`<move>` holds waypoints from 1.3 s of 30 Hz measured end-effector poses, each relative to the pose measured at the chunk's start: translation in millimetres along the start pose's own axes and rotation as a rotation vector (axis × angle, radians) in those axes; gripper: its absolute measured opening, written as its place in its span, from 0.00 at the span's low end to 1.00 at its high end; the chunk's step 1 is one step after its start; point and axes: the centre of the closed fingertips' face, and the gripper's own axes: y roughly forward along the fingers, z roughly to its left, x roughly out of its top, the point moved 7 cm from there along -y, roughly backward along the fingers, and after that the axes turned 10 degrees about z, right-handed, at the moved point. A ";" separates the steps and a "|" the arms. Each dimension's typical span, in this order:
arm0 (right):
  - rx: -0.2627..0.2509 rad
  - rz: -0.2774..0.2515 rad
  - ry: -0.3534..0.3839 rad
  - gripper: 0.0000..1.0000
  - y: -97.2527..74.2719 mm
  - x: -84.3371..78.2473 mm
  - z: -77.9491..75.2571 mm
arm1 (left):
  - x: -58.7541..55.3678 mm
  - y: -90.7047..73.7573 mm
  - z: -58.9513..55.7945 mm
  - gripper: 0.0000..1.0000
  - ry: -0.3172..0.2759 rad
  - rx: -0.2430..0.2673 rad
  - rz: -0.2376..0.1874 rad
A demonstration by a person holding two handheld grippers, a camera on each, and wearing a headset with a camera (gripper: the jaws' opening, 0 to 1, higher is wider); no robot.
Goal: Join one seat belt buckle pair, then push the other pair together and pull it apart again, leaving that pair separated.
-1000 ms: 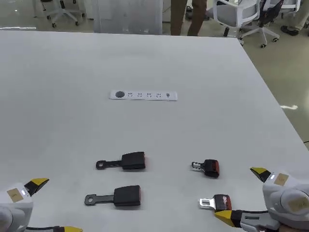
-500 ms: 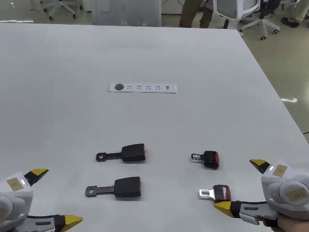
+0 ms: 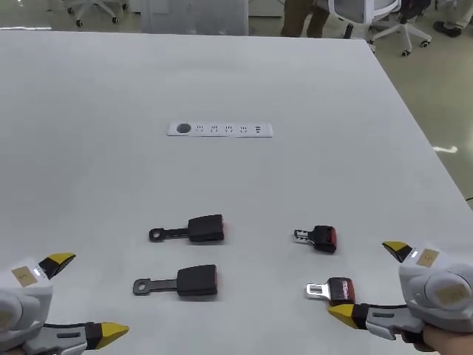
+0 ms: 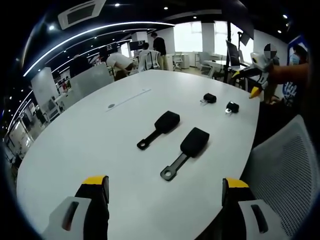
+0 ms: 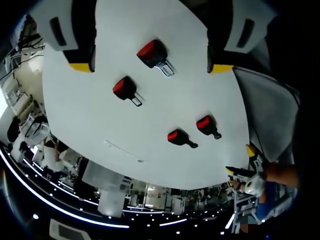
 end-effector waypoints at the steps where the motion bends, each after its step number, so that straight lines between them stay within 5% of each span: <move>1: 0.000 0.001 0.000 0.95 0.2 -0.3 0.0 | -0.1 0.0 0.0 0.95 0.000 0.000 0.000; 32: 0.003 -0.002 -0.002 0.92 -1.7 0.6 0.5 | 1.3 -1.2 -1.5 0.94 0.008 -0.003 -0.001; 39: 0.023 0.017 -0.070 0.86 -0.9 -0.1 1.1 | 5.0 0.8 -1.8 0.88 0.015 -0.007 0.004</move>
